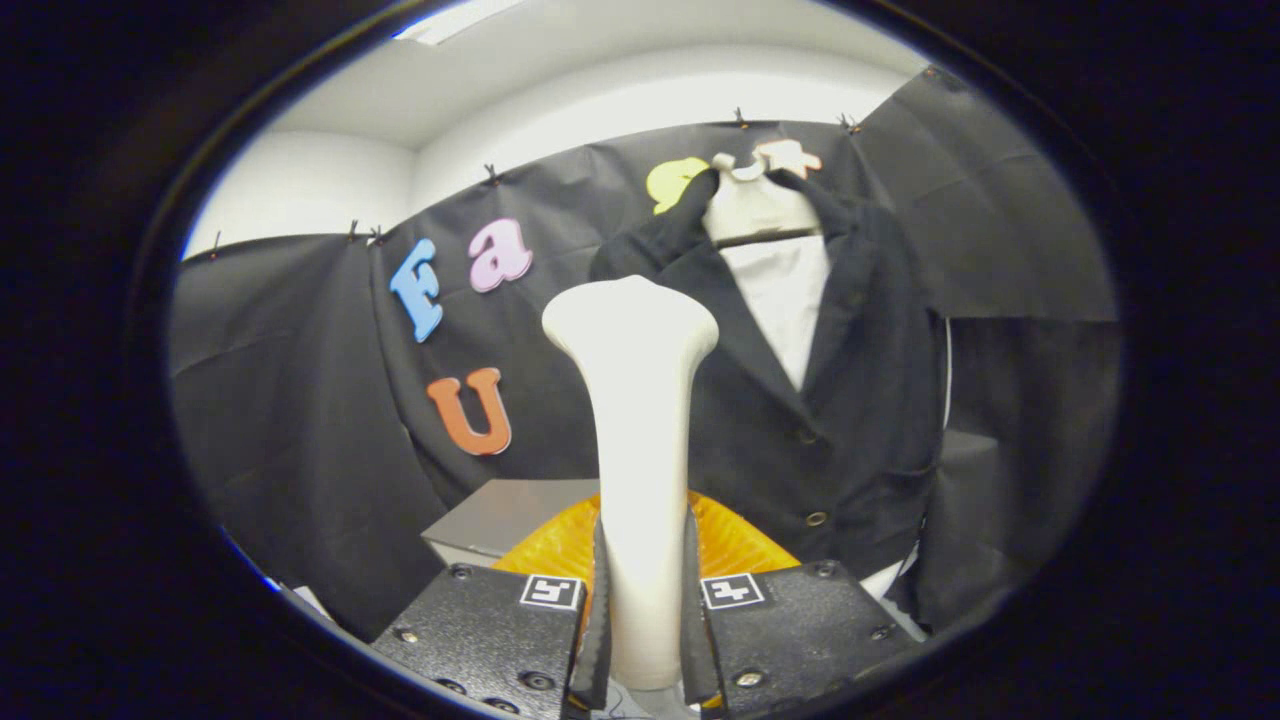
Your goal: Iron the clothes twice with a garment steamer, once on the left side and once on the right side.
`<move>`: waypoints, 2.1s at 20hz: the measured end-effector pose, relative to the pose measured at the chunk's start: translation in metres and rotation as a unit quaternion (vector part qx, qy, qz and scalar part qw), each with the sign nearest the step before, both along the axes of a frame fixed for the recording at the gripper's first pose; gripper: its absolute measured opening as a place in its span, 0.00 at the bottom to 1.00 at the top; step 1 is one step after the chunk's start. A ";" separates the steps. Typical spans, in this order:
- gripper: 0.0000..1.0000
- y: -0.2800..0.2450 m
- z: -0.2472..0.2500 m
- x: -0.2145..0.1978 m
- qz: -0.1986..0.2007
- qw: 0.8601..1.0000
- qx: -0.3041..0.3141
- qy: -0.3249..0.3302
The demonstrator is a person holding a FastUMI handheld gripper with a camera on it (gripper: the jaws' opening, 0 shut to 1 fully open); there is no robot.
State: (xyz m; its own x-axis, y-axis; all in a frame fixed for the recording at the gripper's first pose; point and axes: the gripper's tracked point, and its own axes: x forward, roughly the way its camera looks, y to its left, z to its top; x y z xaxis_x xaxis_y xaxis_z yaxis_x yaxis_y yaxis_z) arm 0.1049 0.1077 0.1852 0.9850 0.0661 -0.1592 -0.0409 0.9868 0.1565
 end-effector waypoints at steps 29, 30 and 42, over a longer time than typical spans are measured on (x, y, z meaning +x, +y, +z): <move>0.31 -0.068 -0.029 0.073 -0.027 0.994 -0.095 -0.051; 0.31 -0.069 -0.037 0.070 -0.026 0.994 -0.091 -0.048; 0.30 -0.092 -0.137 0.044 -0.052 0.993 -0.104 0.007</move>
